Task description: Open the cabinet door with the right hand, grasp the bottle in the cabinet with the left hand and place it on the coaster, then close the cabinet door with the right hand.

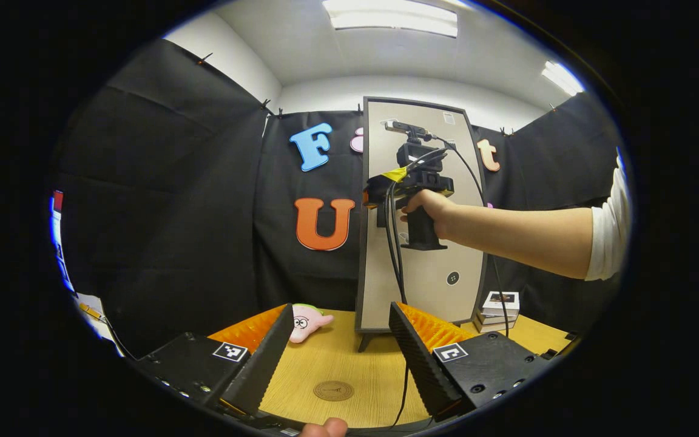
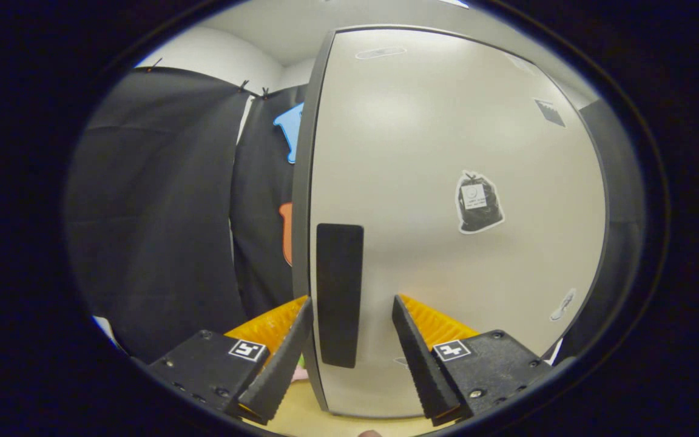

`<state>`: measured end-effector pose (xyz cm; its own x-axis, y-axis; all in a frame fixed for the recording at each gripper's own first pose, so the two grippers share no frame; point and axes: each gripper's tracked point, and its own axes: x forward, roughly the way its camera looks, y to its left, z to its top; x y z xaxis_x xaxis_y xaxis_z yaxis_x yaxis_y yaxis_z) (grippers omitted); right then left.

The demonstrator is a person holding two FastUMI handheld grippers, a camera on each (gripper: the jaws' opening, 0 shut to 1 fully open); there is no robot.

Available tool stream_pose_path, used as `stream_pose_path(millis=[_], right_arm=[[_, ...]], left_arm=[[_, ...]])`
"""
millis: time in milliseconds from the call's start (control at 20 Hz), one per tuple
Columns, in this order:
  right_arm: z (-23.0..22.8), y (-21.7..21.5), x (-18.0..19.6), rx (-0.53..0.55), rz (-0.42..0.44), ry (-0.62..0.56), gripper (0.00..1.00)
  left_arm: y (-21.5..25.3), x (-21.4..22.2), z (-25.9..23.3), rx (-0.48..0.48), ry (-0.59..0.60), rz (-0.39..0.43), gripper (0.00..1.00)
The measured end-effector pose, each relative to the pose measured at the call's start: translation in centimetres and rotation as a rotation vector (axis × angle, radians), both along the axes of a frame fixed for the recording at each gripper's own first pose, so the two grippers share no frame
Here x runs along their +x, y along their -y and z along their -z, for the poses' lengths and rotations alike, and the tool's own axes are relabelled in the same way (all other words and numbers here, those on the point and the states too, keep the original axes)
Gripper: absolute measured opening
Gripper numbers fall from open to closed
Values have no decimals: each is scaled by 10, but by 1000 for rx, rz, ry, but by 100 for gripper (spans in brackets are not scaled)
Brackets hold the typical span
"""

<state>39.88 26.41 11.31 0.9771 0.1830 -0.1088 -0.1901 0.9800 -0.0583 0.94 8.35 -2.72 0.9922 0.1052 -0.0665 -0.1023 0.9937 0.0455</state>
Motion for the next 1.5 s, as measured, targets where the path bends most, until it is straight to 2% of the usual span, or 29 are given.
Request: stream_pose_path(millis=[150,350,500,700,1200,1500], right_arm=[[7,-8,0,-4,-24,-25,72],[15,-13,4,-25,-28,-22,44],[13,-16,2,38,-61,-33,23],[14,-14,-8,8,-102,-38,21],[10,4,-57,48,-233,-14,21],[9,28,-72,60,-243,7,21]], left_arm=[[-1,0,2,1,-3,0,95],[-2,1,0,-5,-4,-2,95],[-3,-1,-3,-7,5,-3,95],[-1,-4,-7,0,12,3,95],[12,-17,-10,4,12,36,95],[33,-17,-6,1,9,91,95]])
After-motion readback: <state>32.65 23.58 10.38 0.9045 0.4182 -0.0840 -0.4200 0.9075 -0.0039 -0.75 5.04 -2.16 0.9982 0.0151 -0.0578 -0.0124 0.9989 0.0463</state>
